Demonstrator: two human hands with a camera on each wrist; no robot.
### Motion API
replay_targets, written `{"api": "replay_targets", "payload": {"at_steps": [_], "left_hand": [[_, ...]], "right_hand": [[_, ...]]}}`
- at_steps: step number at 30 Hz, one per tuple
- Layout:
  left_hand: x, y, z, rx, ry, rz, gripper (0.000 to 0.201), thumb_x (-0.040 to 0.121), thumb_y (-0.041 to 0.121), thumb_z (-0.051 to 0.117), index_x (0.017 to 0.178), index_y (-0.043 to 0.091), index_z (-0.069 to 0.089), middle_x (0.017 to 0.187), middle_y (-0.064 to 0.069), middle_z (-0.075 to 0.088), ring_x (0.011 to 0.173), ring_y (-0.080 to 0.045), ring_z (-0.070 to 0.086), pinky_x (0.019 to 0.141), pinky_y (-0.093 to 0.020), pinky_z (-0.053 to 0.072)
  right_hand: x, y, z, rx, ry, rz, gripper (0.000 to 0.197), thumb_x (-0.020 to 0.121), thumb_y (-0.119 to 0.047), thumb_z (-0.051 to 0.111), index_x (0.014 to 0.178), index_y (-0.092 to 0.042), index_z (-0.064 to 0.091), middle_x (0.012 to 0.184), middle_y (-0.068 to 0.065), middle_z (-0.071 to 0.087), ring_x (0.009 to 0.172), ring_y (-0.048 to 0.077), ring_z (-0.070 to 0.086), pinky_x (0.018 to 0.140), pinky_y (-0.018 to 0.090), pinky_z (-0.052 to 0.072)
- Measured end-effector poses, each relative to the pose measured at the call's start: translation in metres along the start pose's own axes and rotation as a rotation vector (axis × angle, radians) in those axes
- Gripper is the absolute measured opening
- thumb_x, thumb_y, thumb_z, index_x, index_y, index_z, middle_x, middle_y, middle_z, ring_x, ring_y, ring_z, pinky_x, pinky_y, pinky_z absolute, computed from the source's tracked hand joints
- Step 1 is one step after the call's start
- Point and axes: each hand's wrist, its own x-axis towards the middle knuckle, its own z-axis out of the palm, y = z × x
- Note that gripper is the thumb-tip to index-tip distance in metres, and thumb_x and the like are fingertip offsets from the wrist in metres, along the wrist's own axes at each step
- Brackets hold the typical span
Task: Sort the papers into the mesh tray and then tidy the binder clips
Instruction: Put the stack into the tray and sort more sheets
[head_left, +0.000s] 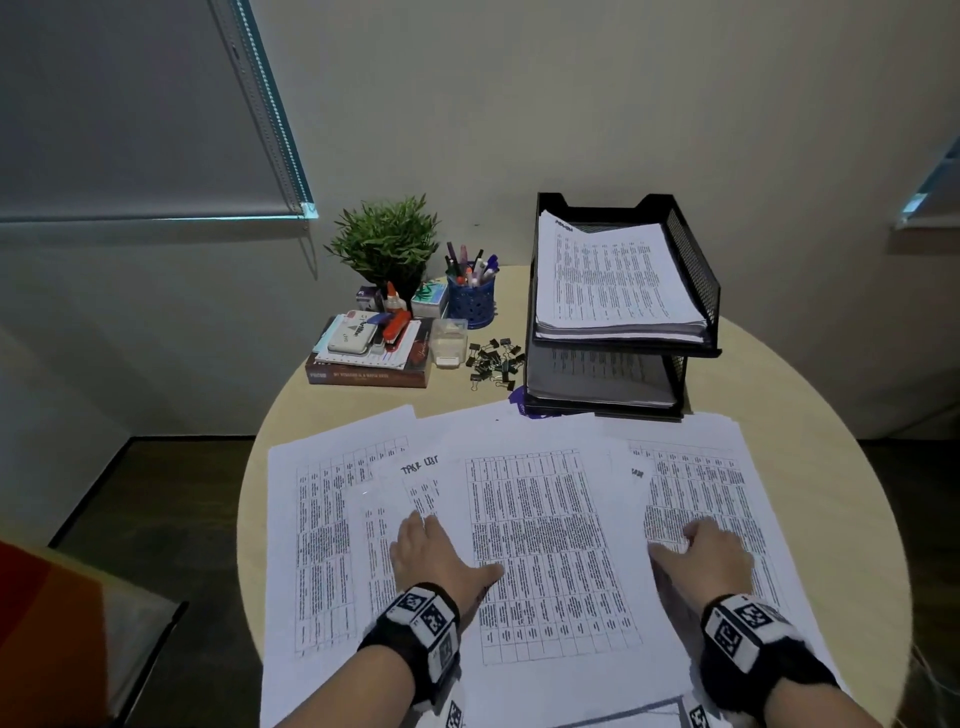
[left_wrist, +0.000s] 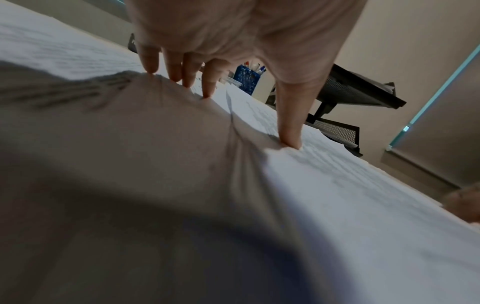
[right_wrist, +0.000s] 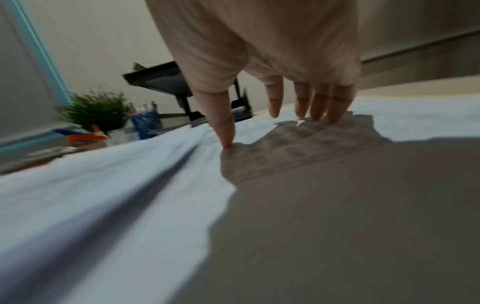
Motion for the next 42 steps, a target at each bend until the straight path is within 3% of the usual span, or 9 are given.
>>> {"api": "replay_targets", "payload": {"at_steps": [6, 10, 13, 16, 18, 21, 26, 36, 42], "left_hand": [[0.004, 0.008, -0.006, 0.069, 0.06, -0.05, 0.101, 0.064, 0.067, 0.067, 0.14, 0.011, 0.032, 0.144, -0.006, 0.032, 0.133, -0.023, 0.032, 0.107, -0.035, 0.031], [0.007, 0.01, -0.007, -0.095, -0.008, -0.093, 0.093, 0.064, 0.054, 0.077, 0.134, 0.007, 0.036, 0.135, -0.009, 0.039, 0.125, -0.025, 0.042, 0.101, -0.036, 0.042], [0.007, 0.011, -0.004, -0.29, -0.02, -0.087, 0.083, 0.069, 0.034, 0.08, 0.13, 0.003, 0.034, 0.128, -0.013, 0.045, 0.115, -0.027, 0.05, 0.092, -0.034, 0.047], [0.006, 0.014, -0.003, -0.387, -0.038, -0.095, 0.075, 0.077, 0.019, 0.074, 0.133, 0.004, 0.027, 0.098, -0.008, 0.054, 0.086, -0.025, 0.055, 0.071, -0.031, 0.048], [0.005, 0.016, -0.002, -0.364, -0.053, -0.118, 0.079, 0.08, 0.018, 0.071, 0.141, 0.003, 0.023, 0.115, -0.012, 0.055, 0.096, -0.027, 0.056, 0.076, -0.032, 0.048], [0.005, 0.02, -0.004, -0.232, -0.046, -0.141, 0.081, 0.078, 0.026, 0.073, 0.141, 0.003, 0.029, 0.137, -0.017, 0.043, 0.122, -0.03, 0.048, 0.093, -0.034, 0.047], [0.001, 0.026, -0.002, -0.241, 0.005, -0.202, 0.079, 0.073, 0.017, 0.075, 0.138, 0.003, 0.034, 0.13, -0.018, 0.044, 0.116, -0.031, 0.051, 0.087, -0.033, 0.05], [0.003, 0.032, 0.003, -0.346, -0.082, -0.287, 0.083, 0.075, 0.011, 0.076, 0.14, -0.001, 0.027, 0.137, -0.02, 0.044, 0.124, -0.036, 0.047, 0.097, -0.041, 0.044], [-0.001, 0.035, 0.004, -0.433, -0.077, -0.259, 0.059, 0.082, 0.013, 0.068, 0.134, 0.002, 0.043, 0.137, -0.015, 0.047, 0.12, -0.031, 0.05, 0.098, -0.036, 0.042]], "right_hand": [[0.022, 0.033, -0.035, -0.054, 0.035, 0.239, 0.101, 0.06, -0.051, 0.082, 0.136, -0.004, 0.034, 0.134, 0.022, 0.041, 0.125, 0.038, 0.037, 0.101, 0.048, 0.036], [0.026, 0.038, -0.038, -0.023, 0.03, 0.248, 0.101, 0.059, -0.046, 0.085, 0.133, -0.001, 0.034, 0.128, 0.025, 0.046, 0.12, 0.041, 0.043, 0.097, 0.05, 0.04], [0.031, 0.042, -0.039, 0.09, 0.034, 0.215, 0.088, 0.068, -0.03, 0.083, 0.134, 0.003, 0.035, 0.126, 0.026, 0.05, 0.112, 0.041, 0.051, 0.088, 0.046, 0.047], [0.036, 0.057, -0.045, 0.152, 0.021, 0.154, 0.036, 0.082, -0.013, 0.069, 0.11, 0.003, 0.051, 0.096, 0.022, 0.061, 0.078, 0.031, 0.057, 0.062, 0.033, 0.042], [0.04, 0.069, -0.05, 0.188, 0.047, 0.132, 0.018, 0.084, -0.008, 0.064, 0.076, -0.004, 0.049, 0.069, 0.013, 0.053, 0.058, 0.023, 0.046, 0.051, 0.03, 0.033], [0.043, 0.084, -0.058, 0.269, 0.084, 0.144, 0.032, 0.082, -0.003, 0.064, 0.064, -0.007, 0.038, 0.061, 0.012, 0.045, 0.053, 0.023, 0.039, 0.049, 0.029, 0.026], [0.051, 0.104, -0.079, 0.384, 0.018, 0.193, 0.01, 0.083, 0.001, 0.062, 0.09, 0.005, 0.056, 0.083, 0.024, 0.061, 0.076, 0.036, 0.059, 0.067, 0.037, 0.045], [0.061, 0.158, -0.125, 0.607, -0.102, 0.286, 0.019, 0.09, 0.001, 0.055, 0.108, -0.001, 0.06, 0.102, 0.019, 0.065, 0.1, 0.037, 0.06, 0.097, 0.048, 0.044], [0.059, 0.176, -0.158, 0.719, -0.113, 0.278, 0.022, 0.091, 0.002, 0.053, 0.112, 0.0, 0.059, 0.095, 0.024, 0.064, 0.085, 0.036, 0.063, 0.078, 0.045, 0.051]]}}
